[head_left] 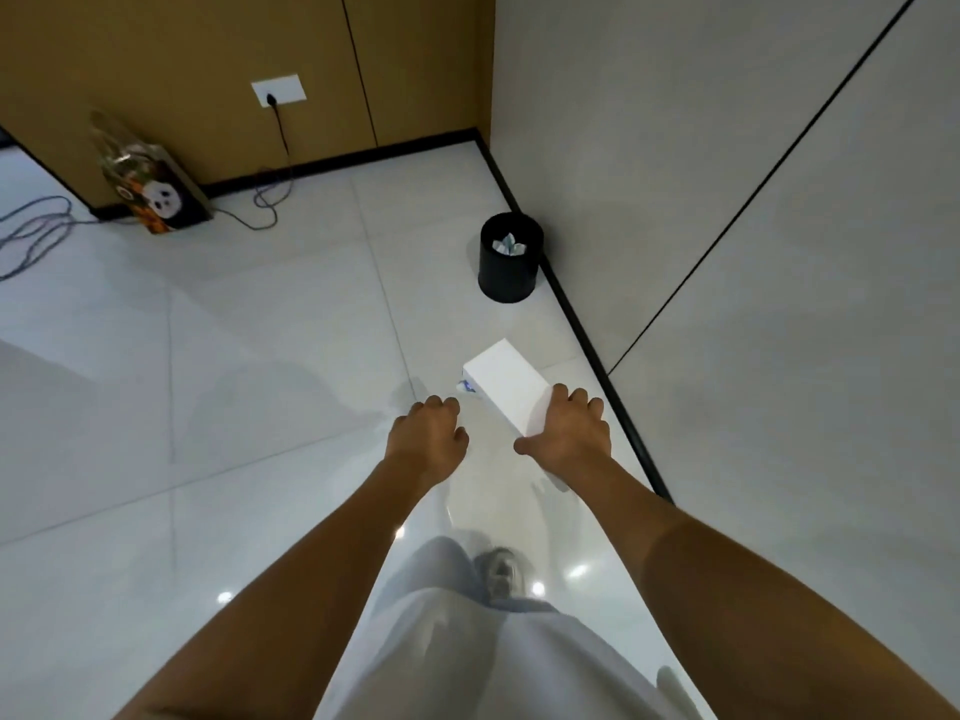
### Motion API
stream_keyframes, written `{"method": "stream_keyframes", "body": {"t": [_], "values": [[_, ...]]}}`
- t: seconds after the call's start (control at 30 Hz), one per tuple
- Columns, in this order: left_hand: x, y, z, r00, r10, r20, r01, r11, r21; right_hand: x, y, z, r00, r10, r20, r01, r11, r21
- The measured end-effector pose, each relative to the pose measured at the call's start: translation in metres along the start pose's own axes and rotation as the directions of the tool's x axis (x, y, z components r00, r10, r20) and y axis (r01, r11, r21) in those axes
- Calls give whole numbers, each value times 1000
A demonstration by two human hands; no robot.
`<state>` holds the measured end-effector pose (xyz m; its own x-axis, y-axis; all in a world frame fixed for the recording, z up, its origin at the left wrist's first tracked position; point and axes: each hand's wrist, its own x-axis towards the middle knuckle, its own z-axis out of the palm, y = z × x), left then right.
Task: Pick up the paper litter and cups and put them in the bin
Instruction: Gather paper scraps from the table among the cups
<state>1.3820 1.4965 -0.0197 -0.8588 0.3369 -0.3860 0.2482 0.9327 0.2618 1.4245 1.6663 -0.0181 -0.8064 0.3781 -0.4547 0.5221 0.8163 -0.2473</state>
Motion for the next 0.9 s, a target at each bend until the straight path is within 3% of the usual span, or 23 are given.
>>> {"method": "stream_keyframes", "body": {"t": [0.63, 0.9], "values": [[411, 24, -147, 998, -23, 63, 22, 1000, 15, 388, -82, -156, 996, 28, 88, -26, 999, -23], [550, 50, -168, 986, -118, 118, 126, 990, -60, 528, -82, -196, 977, 36, 211, -16, 995, -94]]}}
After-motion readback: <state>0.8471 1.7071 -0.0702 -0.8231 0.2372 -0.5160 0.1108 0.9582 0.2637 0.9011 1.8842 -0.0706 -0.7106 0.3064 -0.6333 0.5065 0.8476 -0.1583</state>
